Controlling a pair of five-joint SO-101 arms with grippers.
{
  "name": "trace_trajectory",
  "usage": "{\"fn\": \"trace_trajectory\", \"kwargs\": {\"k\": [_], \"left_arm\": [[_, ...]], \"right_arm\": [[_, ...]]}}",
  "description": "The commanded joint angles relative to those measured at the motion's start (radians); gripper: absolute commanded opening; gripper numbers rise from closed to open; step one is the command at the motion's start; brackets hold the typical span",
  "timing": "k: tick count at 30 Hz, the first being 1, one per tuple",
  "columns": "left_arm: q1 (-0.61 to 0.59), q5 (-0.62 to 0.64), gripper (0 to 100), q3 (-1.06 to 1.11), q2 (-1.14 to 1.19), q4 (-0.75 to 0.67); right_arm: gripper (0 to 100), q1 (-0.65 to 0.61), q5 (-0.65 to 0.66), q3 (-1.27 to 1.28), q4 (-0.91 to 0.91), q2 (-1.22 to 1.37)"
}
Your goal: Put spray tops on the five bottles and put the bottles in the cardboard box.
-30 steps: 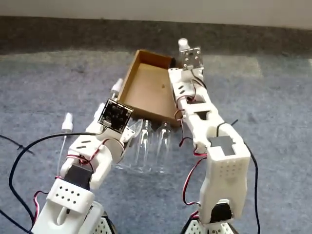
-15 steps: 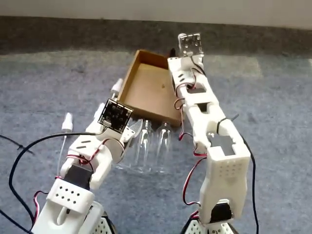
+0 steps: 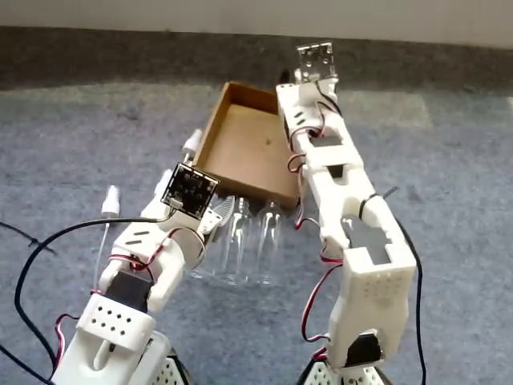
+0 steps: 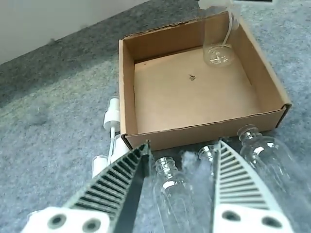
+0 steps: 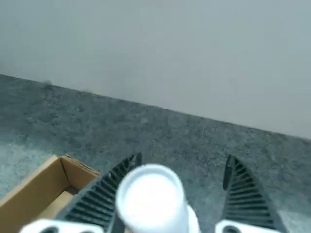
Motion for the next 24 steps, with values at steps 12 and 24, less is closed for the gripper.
{"fn": "trace_trajectory", "kwargs": {"k": [12,24], "left_arm": [[0.015,0.003,20,-0.004,-0.010,-0.021],[0.015,0.003,20,-0.004,-0.010,-0.021]], "right_arm": [[23.1,-0.008,0.003,-0.061,0.010,-0.116],[23.1,-0.010,0.002,-0.321,0.206,-0.114]]}}
